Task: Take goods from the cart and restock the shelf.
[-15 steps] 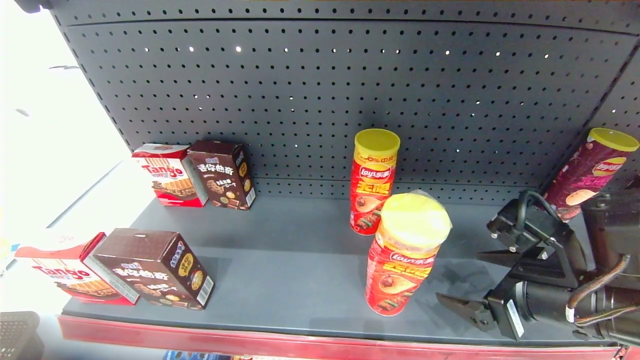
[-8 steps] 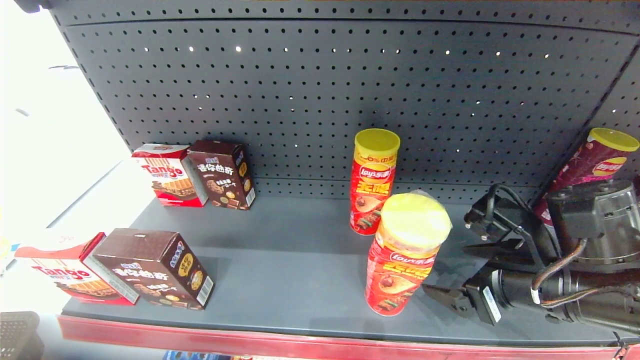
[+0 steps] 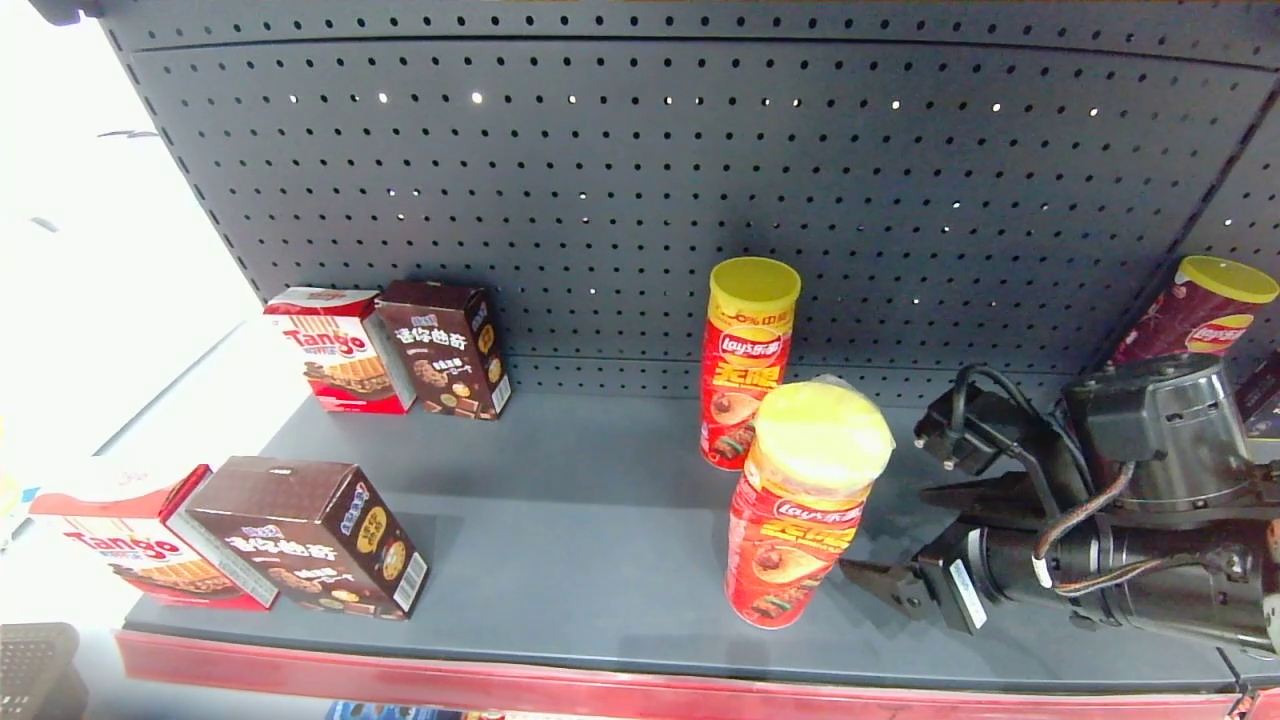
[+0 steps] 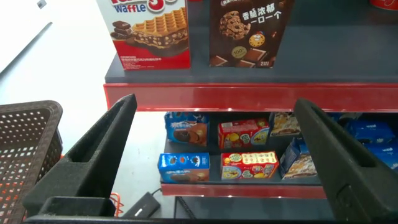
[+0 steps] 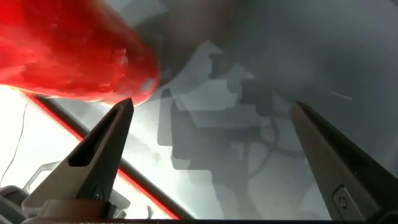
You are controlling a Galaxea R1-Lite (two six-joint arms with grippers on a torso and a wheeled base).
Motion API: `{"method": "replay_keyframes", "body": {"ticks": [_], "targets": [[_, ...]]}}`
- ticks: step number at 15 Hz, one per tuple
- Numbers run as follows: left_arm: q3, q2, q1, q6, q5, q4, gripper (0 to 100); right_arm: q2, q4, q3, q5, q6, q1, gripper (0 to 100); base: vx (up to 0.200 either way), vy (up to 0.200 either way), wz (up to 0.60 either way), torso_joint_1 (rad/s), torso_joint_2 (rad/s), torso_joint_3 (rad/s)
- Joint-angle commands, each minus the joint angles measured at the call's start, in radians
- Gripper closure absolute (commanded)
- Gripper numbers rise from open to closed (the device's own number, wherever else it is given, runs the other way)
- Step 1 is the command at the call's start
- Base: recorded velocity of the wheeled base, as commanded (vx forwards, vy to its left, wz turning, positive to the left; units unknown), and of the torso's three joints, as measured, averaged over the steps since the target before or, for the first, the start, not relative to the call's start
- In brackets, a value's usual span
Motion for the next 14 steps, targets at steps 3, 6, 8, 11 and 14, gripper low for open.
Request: {"method": "replay_keyframes", "body": {"ticks": [3,6,8,11,14], "targets": [[0.000,0.002,0.000,0.000,0.000,0.000,0,0.013,0.000,-0.026,0.000,-0.002,-0.012,0,0.000,0.000,0.00,0.000,0.00,0.000],[0.000,0.002,0.000,0.000,0.000,0.000,0,0.047,0.000,-0.061,0.000,-0.004,0.006,0,0.000,0.000,0.00,0.000,0.00,0.000],[0.000,0.002,0.000,0.000,0.000,0.000,0,0.061,-0.002,-0.073,0.000,-0.004,0.012,0,0.000,0.000,0.00,0.000,0.00,0.000],[0.000,0.002,0.000,0.000,0.000,0.000,0,0.050,-0.002,-0.061,0.000,-0.004,0.008,0,0.000,0.000,0.00,0.000,0.00,0.000],[0.001,0.002,0.000,0.000,0.000,0.000,0,0.030,0.001,-0.056,0.000,-0.004,0.006,0,0.000,0.000,0.00,0.000,0.00,0.000]]}}
